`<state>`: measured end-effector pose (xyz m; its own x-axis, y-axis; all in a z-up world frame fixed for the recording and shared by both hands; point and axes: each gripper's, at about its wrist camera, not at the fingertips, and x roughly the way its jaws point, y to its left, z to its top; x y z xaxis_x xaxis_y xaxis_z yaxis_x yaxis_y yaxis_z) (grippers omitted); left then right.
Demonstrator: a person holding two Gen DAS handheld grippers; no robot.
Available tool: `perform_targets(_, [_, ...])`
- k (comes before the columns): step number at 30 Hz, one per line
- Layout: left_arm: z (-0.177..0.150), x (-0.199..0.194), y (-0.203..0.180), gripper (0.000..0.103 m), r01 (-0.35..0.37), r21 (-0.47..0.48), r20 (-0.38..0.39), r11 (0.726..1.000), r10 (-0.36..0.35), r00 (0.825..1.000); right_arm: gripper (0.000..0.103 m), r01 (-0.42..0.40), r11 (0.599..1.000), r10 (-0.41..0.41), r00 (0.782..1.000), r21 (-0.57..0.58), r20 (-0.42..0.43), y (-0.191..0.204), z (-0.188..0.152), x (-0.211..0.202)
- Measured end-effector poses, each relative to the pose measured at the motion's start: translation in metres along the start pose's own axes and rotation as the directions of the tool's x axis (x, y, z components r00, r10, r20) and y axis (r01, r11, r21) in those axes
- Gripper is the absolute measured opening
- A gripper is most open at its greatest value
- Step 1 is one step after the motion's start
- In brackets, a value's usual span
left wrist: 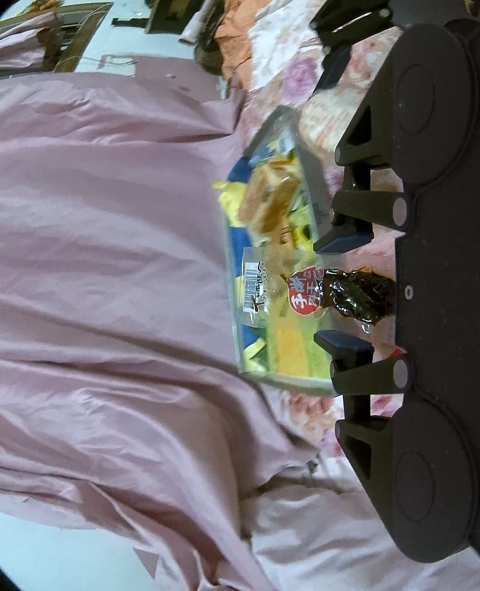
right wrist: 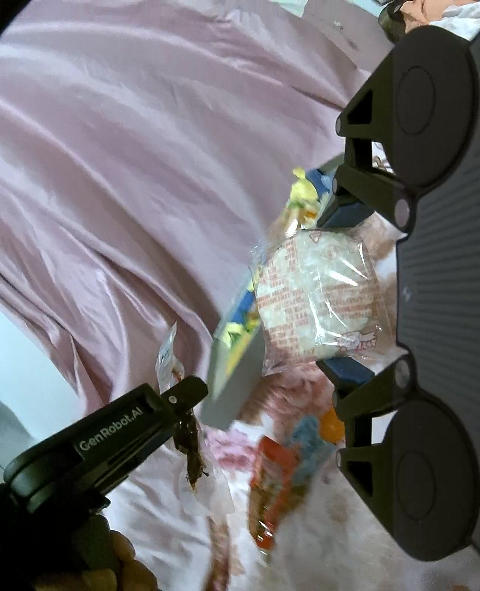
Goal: Organize snacks
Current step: 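Close the left tool on the dark snack while the right tool grasps the round biscuit, lift both, then carry both snacks over the grey tray and open both tools to drop them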
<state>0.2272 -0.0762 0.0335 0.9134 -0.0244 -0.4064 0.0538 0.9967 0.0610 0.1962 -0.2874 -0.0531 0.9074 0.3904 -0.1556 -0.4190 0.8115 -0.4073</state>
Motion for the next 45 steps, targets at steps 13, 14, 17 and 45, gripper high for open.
perform_targets(13, [0.053,0.049,0.025,0.047,-0.072,-0.15,0.121,0.986,0.09,0.989,0.075,0.139,0.981,-0.16,0.973,0.132,0.168,-0.021,0.028,0.046])
perform_targets(14, [0.056,0.055,0.027,0.047,-0.078,-0.162,0.124,0.984,0.099,0.987,0.075,0.145,0.979,-0.169,0.97,0.143,0.174,-0.023,0.03,0.052])
perform_targets(17, [0.062,0.075,0.031,0.047,-0.098,-0.194,0.118,0.976,0.122,0.985,0.075,0.162,0.975,-0.191,0.961,0.152,0.201,-0.027,0.031,0.07])
perform_targets(45, [0.032,0.168,0.02,0.048,-0.194,-0.256,-0.075,0.947,0.18,0.981,0.076,-0.057,0.985,0.051,0.998,0.162,0.044,-0.024,0.027,0.149])
